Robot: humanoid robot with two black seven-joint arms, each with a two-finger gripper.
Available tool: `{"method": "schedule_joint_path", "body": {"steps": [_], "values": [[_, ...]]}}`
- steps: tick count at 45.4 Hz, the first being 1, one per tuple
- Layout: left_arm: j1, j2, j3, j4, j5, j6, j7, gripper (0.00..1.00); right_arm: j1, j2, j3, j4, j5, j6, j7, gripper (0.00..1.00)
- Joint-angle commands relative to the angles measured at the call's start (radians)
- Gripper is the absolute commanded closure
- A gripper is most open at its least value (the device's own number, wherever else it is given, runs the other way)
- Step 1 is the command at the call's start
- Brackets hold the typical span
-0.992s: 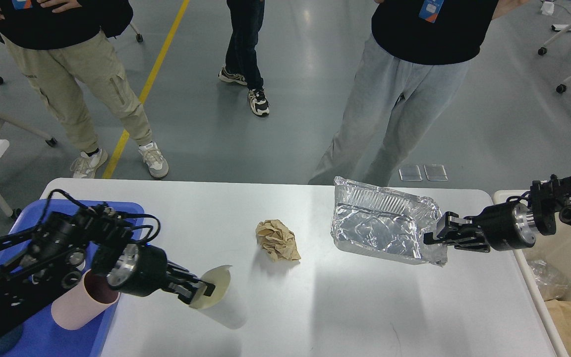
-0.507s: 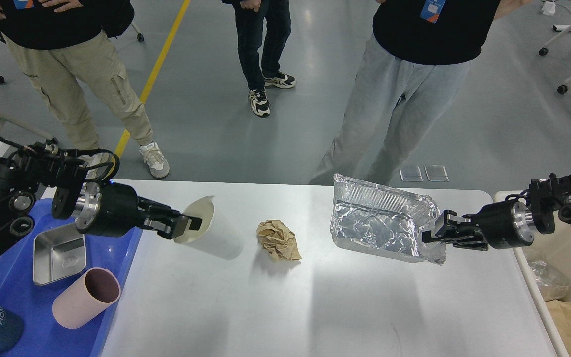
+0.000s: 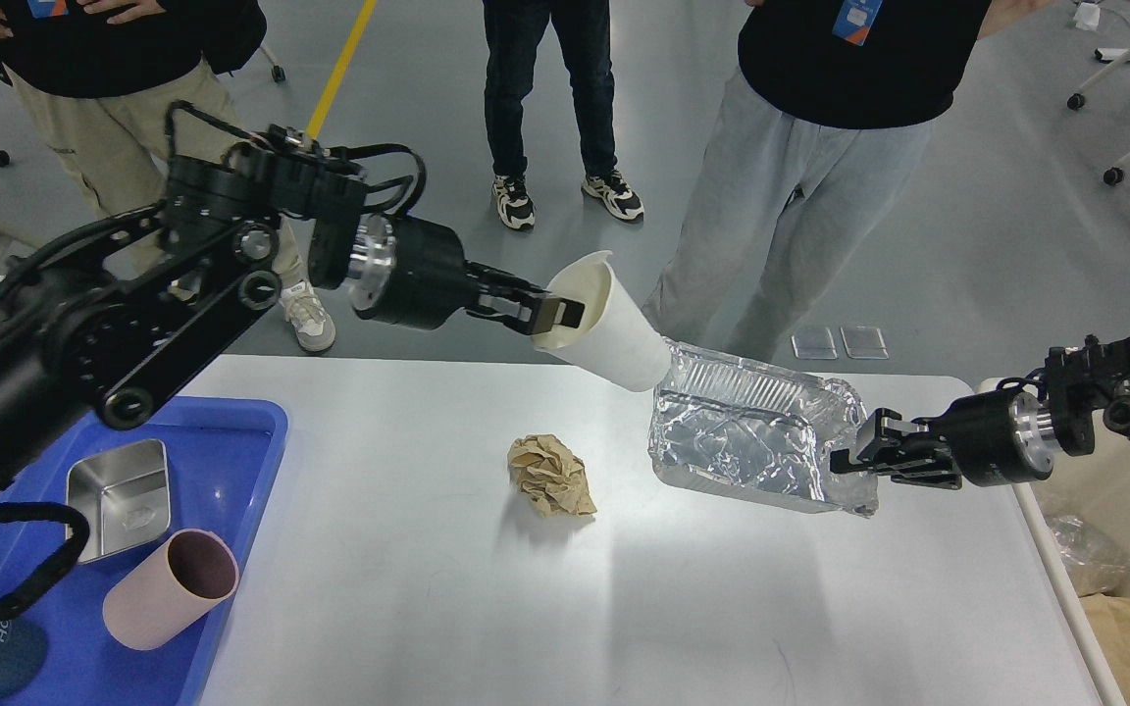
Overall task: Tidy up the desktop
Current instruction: 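Place the paper cup into the held foil tray and release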
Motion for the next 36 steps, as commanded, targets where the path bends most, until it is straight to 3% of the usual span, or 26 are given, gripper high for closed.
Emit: {"method": "schedule_joint_path", "body": {"steps": [1,18,36], "values": [[-0.030,-0.122,0.013,0.124,0.006,0.035,-0.004,1.00,0.002,-0.001,0.003,0.011,0.000,0.001,0.002,1.00],[-0.032,-0.271,0.030,0.218,0.020,0.059,-0.004,1.00,0.005,-0.006,0.016,0.028,0.007,0.003,0.005,1.00],[-0.009,-0.288,0.085,0.281,0.003,0.104,-0.007,0.95,0.010,-0.009,0.016,0.033,0.011,0.006,0.007,1.00]]}}
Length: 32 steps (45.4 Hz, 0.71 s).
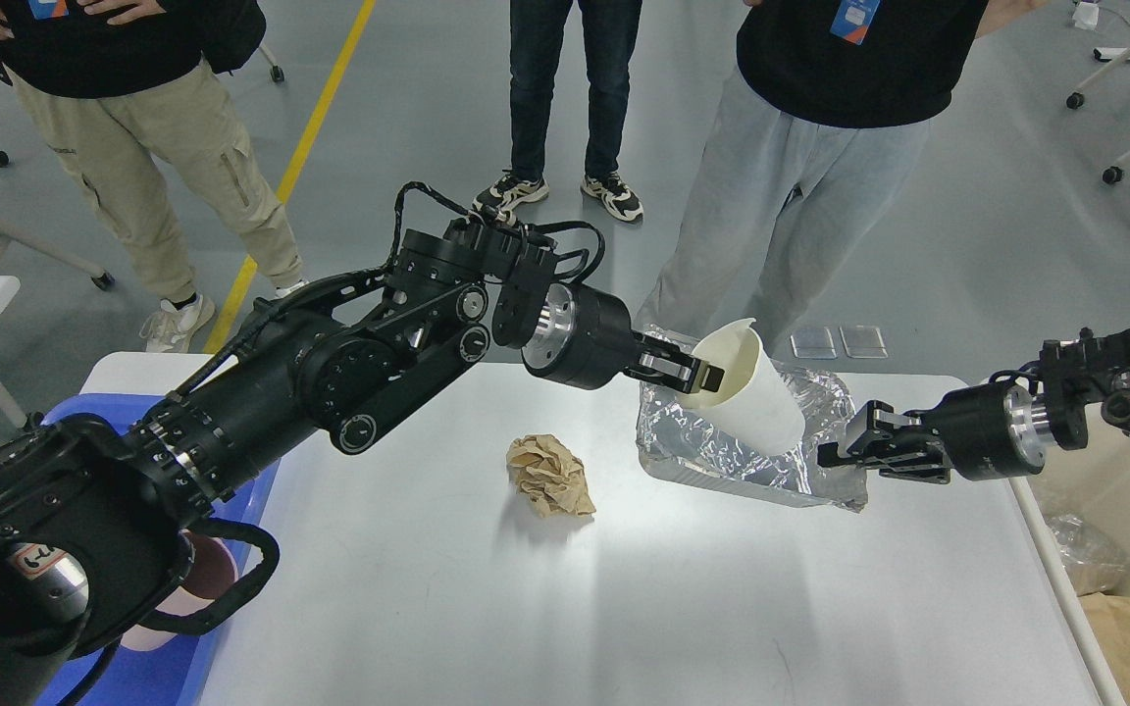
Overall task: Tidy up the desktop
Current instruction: 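Place the paper cup into the held foil tray and release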
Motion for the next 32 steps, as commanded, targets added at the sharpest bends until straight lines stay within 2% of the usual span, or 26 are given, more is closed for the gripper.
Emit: {"method": "schedule_joint_path", "body": {"steps": [1,5,11,18,27,32], "values": [[0.002,-0.006,0.003,0.017,-0.006,0.011,0.000,0.94,0.000,0.000,0.000,0.000,0.001,0.000,0.000,1.00],[0.002,-0.011,0.002,0.019,-0.009,0.013,0.001,0.88,0.002,-0.002,0.000,0.000,0.001,0.000,0.000,1.00],[0.002,-0.012,0.000,0.019,-0.012,0.016,0.008,0.71,0.012,-0.002,0.000,0.000,0.003,0.000,0.000,1.00],[-0.001,-0.009,0.000,0.019,-0.035,0.040,0.012,0.57,0.012,-0.011,-0.002,-0.001,0.003,0.000,0.000,1.00],[-0.012,-0.002,-0.007,0.048,-0.066,0.097,0.015,0.24,0.011,-0.022,0.000,-0.001,0.003,0.000,0.000,1.00],[-0.020,-0.002,-0.010,0.054,-0.098,0.114,0.015,0.13,0.011,-0.023,0.000,-0.001,0.003,0.000,0.000,1.00]]}}
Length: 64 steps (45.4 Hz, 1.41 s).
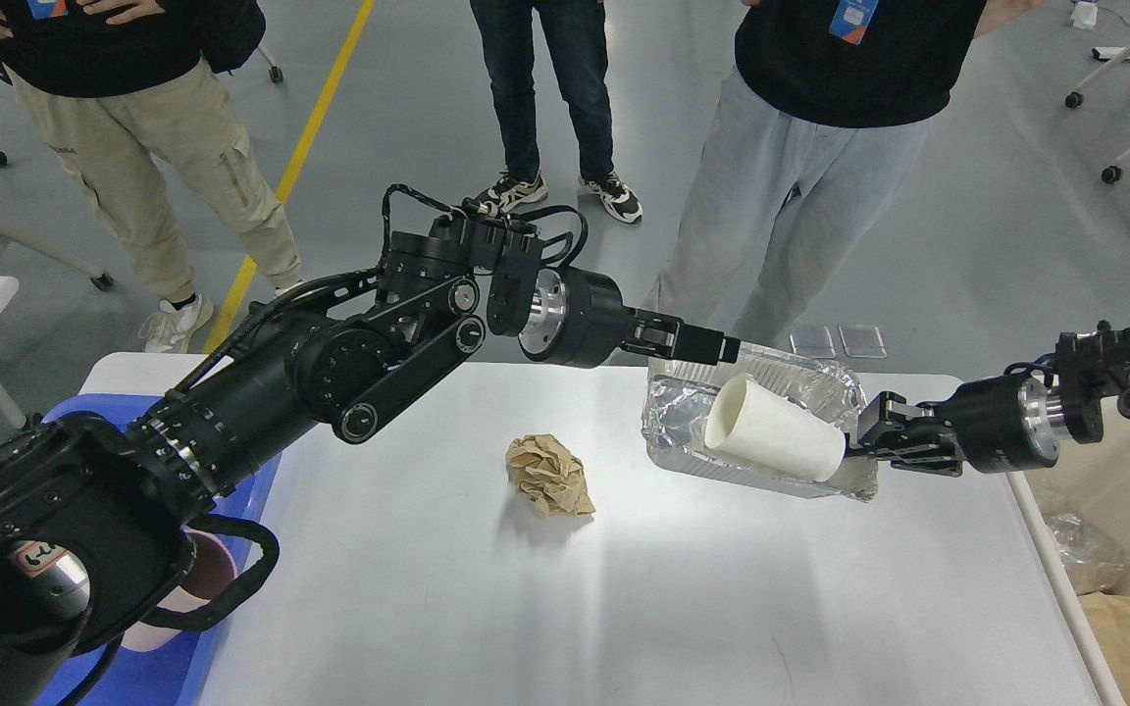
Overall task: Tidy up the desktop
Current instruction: 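Place the paper cup into the held foil tray and release, then withdraw the left gripper back over the blue tray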
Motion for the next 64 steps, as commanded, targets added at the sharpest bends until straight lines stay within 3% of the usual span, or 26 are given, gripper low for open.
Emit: {"method": "schedule_joint_path", "body": {"steps": [1,5,14,17,22,28,34,43,49,54,64], "values": [[-0.010,0.000,-0.002,0.008,-0.037,0.021,0.000,0.11,-0.001,-0.001,0.001,0.000,0.000,0.000,0.000,1.00],[-0.011,-0.003,-0.004,0.010,-0.058,0.029,0.000,0.04,-0.001,0.000,0.001,0.000,0.000,0.000,0.000,1.00],[-0.043,0.003,-0.010,0.011,-0.176,0.034,-0.004,0.04,-0.001,-0.004,0.001,0.000,0.000,0.000,0.000,1.00],[-0.051,0.002,-0.010,0.036,-0.260,0.069,0.002,0.04,-0.001,-0.006,0.001,0.000,0.000,0.000,0.000,1.00],[-0.079,-0.003,0.010,0.074,-0.348,0.182,0.019,0.04,-0.001,-0.008,0.002,-0.001,0.002,-0.002,0.000,1.00],[-0.060,-0.009,-0.012,0.080,-0.452,0.395,0.022,0.05,-0.001,-0.027,0.002,-0.001,0.017,-0.002,-0.002,1.00],[-0.051,-0.008,-0.010,0.092,-0.659,0.567,0.003,0.06,0.001,-0.044,0.001,-0.001,0.038,-0.002,-0.002,1.00],[-0.033,-0.020,-0.038,0.099,-0.897,0.758,-0.017,0.07,-0.001,-0.064,-0.001,-0.006,0.049,-0.002,-0.003,1.00],[-0.013,-0.031,-0.055,0.086,-0.962,0.776,-0.076,0.07,0.008,-0.069,-0.007,-0.006,0.064,0.001,-0.005,1.00],[-0.017,-0.021,-0.012,0.085,-0.954,0.770,-0.083,0.07,0.039,-0.070,-0.013,-0.006,0.080,0.003,-0.006,1.00],[-0.019,0.090,0.306,0.021,-0.953,0.768,-0.087,0.07,0.041,-0.083,-0.008,-0.006,0.083,0.003,-0.006,1.00]]}}
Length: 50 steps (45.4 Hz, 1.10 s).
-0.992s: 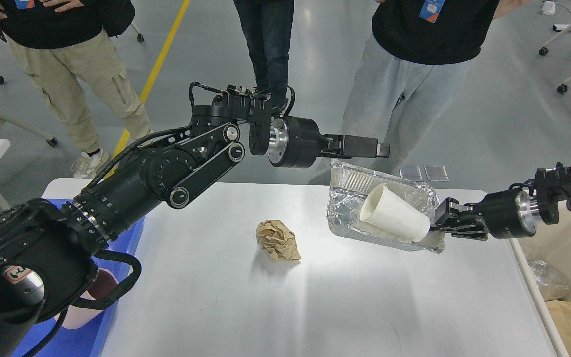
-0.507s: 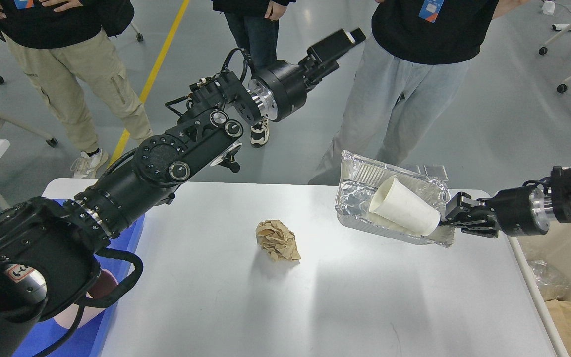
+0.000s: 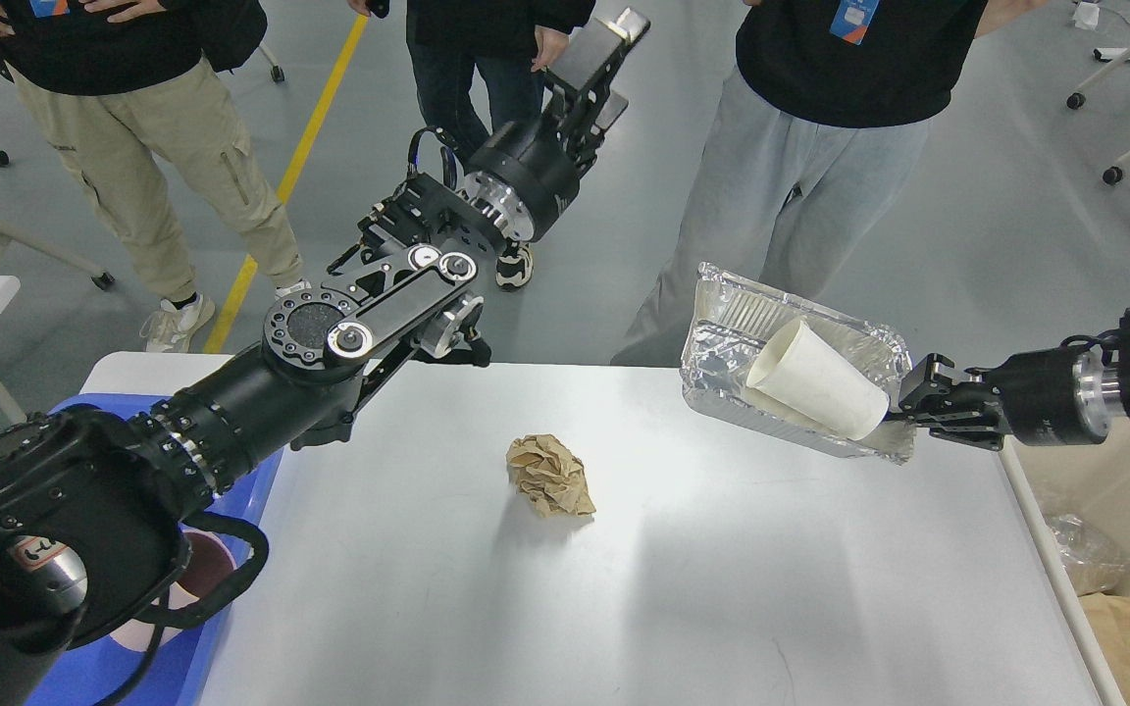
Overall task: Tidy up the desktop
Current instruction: 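Withdraw the left gripper back over the blue tray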
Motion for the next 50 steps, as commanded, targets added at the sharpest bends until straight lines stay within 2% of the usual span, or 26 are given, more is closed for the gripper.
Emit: {"method": "schedule_joint_path", "body": {"steps": [1,18,24,31,41,50], "values": [[-0.004,0.078,0.180,-0.083,0.003,-0.001,-0.002,0.07,0.000,-0.003,0.005,0.000,0.001,0.000,0.000,1.00],[-0.086,0.372,0.643,-0.534,0.006,0.001,0.021,0.06,-0.017,-0.003,0.013,0.002,-0.004,-0.003,0.000,1.00],[-0.109,0.519,0.738,-0.698,0.011,0.002,0.044,0.06,-0.017,-0.009,0.014,0.005,-0.004,-0.004,0.002,1.00],[-0.126,0.731,0.797,-0.856,0.054,-0.001,0.048,0.06,-0.028,-0.015,0.034,0.006,-0.007,-0.006,0.002,1.00],[-0.115,1.000,0.887,-0.980,0.149,-0.018,0.045,0.06,-0.057,-0.013,0.049,0.008,-0.016,-0.009,0.002,1.00],[-0.100,1.147,0.895,-0.999,0.153,-0.125,0.050,0.06,-0.064,-0.010,0.049,0.008,-0.018,-0.011,0.000,1.00]]}}
